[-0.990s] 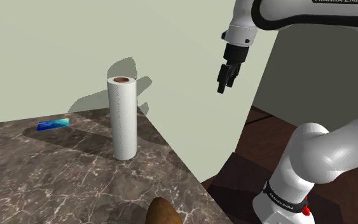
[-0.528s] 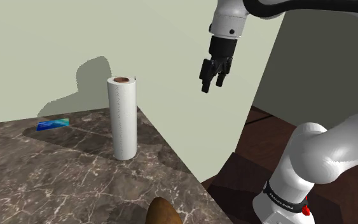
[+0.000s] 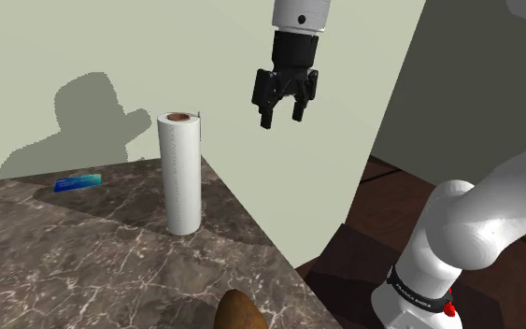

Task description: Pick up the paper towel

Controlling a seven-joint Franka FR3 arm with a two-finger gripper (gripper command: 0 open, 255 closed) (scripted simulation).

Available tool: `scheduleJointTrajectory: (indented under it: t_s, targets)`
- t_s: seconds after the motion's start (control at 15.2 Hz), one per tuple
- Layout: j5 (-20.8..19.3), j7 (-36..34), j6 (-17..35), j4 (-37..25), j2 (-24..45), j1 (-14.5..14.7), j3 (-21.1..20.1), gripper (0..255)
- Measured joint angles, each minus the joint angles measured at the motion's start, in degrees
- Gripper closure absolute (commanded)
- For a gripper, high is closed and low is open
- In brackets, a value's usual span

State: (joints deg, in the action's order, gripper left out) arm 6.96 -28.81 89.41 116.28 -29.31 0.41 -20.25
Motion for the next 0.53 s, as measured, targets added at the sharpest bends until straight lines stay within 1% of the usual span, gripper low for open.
scheduleJointTrajectory:
  t_s: [0.26,0.53]
  targets:
    - [-0.1,-8.7,-1.3,-8.1,6.7,-0.5,-5.4,0]
    - [-2.6,-18.2,-3.1,-18.8,16.2,-0.9,-11.2,0]
